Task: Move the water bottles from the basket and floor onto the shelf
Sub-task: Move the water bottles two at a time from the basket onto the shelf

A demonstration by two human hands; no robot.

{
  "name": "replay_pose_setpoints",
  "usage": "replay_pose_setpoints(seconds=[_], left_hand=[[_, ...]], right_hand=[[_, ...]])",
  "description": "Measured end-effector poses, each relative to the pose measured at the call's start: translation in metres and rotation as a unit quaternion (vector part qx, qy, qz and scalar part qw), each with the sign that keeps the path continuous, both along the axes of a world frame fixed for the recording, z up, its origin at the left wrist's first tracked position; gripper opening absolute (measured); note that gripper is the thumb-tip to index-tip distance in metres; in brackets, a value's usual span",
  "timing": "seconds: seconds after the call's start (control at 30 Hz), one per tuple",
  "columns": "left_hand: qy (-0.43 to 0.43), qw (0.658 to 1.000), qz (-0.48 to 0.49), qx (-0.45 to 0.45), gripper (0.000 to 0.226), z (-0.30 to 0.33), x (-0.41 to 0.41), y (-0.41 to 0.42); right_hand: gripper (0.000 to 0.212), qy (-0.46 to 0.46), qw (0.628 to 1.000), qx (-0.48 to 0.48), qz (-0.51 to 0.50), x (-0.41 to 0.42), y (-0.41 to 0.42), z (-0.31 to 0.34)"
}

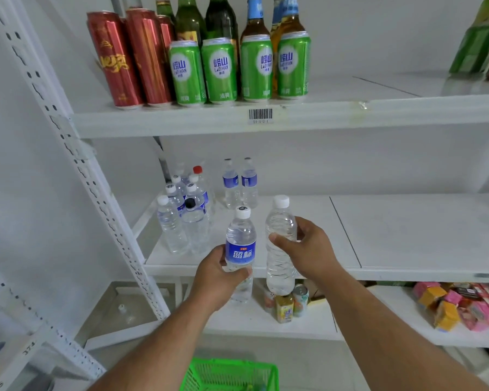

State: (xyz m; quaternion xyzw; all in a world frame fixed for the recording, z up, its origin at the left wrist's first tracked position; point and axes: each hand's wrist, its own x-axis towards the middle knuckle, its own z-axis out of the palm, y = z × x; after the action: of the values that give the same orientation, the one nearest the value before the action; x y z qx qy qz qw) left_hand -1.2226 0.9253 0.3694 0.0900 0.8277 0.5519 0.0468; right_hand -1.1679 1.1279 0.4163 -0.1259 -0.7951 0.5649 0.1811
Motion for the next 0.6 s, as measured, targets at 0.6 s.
replay_pose_setpoints(seconds=[0.6], left_hand=[[-0.022, 0.999, -0.015, 0.027, 0.056, -0.021, -0.141, 0.024]], right_hand=[[0.036, -0.046, 0.995, 0.074, -0.043, -0.131, 0.006, 0.006]])
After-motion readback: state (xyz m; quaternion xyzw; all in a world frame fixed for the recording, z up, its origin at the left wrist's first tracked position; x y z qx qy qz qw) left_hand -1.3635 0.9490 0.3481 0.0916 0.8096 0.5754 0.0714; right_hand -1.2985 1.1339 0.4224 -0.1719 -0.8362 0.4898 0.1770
